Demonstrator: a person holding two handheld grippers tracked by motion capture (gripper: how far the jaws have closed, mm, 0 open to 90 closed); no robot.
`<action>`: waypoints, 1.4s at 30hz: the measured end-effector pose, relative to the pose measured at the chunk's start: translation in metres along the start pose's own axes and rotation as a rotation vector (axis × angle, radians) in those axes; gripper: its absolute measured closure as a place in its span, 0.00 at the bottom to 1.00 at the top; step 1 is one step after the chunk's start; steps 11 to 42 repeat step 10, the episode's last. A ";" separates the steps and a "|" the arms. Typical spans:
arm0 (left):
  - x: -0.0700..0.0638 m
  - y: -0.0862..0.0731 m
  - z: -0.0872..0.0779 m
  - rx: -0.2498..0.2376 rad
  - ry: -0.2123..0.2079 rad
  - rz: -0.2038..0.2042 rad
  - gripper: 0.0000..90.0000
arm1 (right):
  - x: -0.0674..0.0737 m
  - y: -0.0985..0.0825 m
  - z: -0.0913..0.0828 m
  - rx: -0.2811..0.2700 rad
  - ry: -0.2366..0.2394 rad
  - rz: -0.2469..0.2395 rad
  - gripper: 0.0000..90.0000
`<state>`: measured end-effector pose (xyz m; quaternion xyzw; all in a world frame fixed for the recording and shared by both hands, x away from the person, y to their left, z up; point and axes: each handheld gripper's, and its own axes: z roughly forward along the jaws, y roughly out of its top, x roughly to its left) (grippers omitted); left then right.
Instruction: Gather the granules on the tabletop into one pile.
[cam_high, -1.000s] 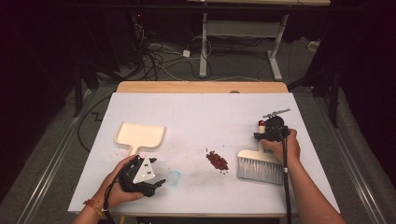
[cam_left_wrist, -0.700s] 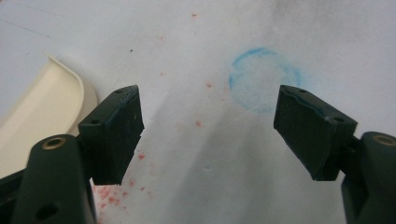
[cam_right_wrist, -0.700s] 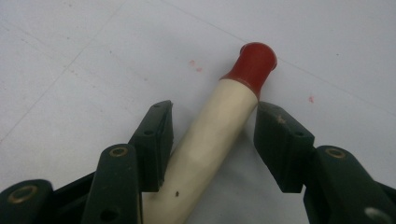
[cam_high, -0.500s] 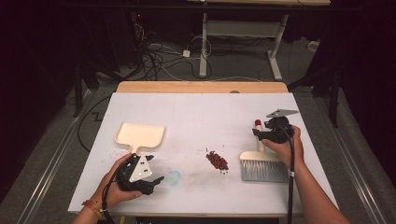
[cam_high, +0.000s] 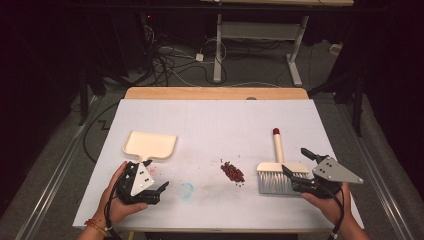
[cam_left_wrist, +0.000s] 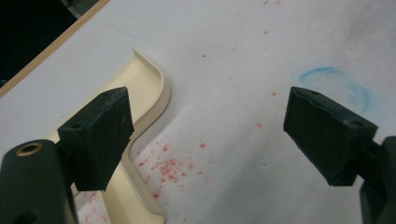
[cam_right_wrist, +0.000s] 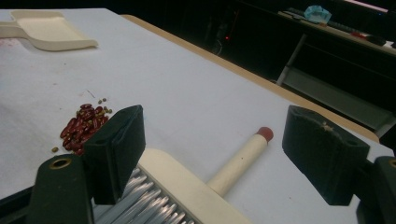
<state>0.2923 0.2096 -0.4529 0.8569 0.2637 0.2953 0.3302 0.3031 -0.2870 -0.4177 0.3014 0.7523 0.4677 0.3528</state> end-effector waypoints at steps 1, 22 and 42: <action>0.000 0.000 0.001 0.000 0.001 0.000 0.17 | 0.000 0.000 0.000 -0.003 0.004 0.015 0.23; 0.000 0.001 0.002 0.004 0.005 -0.002 0.17 | 0.005 0.001 0.005 0.008 0.000 -0.014 0.23; 0.000 0.001 0.002 0.004 0.005 -0.002 0.17 | 0.005 0.001 0.005 0.008 0.000 -0.014 0.23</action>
